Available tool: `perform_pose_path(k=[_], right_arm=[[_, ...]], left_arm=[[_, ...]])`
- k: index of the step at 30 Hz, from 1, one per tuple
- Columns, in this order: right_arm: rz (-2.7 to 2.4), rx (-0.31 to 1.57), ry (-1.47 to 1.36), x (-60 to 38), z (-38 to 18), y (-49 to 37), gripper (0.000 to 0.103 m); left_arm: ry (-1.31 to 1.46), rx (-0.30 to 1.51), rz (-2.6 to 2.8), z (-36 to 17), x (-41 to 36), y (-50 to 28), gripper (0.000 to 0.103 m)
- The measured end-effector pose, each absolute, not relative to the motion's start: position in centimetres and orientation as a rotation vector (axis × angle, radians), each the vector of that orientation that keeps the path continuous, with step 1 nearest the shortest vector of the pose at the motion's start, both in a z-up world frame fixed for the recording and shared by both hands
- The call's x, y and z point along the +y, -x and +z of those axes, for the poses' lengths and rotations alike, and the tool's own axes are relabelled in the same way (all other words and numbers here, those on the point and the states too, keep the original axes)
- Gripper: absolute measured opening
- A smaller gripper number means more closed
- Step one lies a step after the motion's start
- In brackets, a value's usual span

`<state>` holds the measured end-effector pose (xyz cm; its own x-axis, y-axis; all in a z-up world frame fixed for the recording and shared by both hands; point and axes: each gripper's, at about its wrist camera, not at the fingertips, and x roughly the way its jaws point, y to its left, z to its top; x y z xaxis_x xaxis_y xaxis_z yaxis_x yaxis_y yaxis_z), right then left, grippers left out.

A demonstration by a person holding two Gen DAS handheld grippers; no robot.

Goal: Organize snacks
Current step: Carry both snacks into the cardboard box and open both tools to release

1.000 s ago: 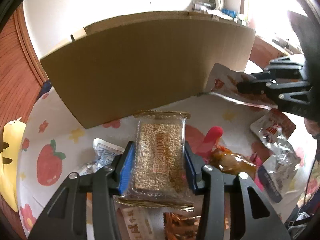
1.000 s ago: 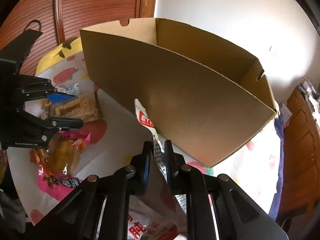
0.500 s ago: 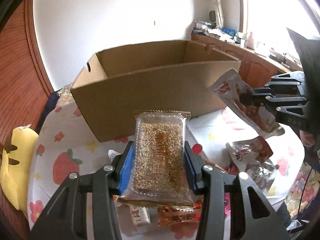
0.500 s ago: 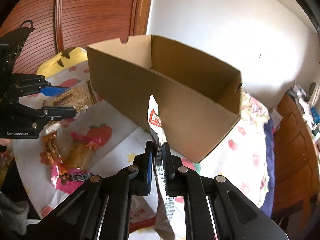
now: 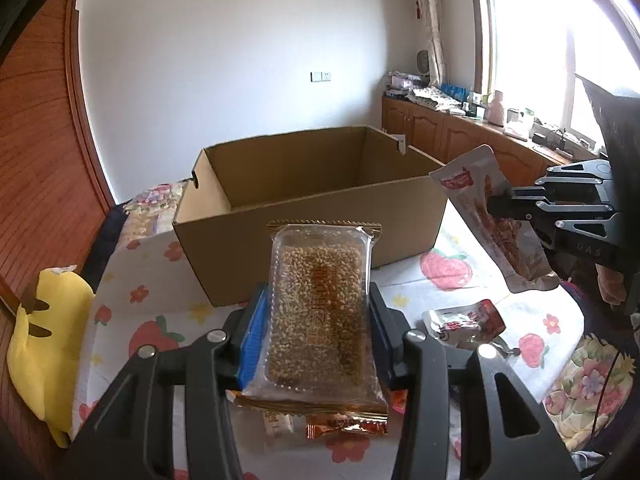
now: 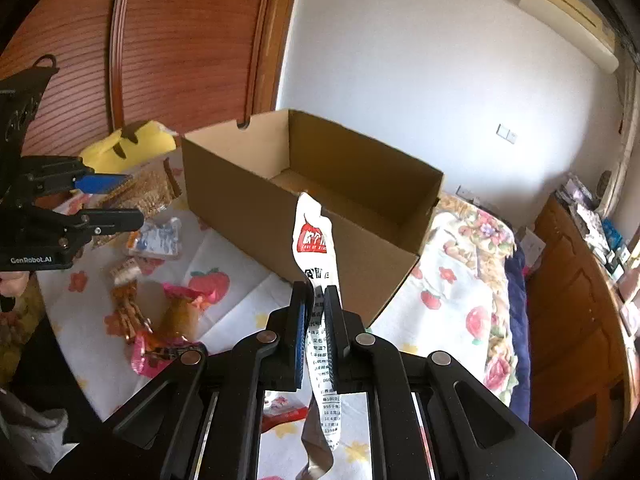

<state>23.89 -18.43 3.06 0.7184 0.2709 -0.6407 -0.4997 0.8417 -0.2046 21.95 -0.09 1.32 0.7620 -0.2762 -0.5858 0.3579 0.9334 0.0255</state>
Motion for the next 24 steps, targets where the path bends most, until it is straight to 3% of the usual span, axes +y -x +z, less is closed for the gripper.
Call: perform_pose_path(k=[24], right_arm=[[0.375, 0.548, 0.357, -19.4, 7.4, -18.3, 0.006]], left_arm=[[-0.119, 0.484, -0.317, 5.4, 0.4, -16.5, 0.045]])
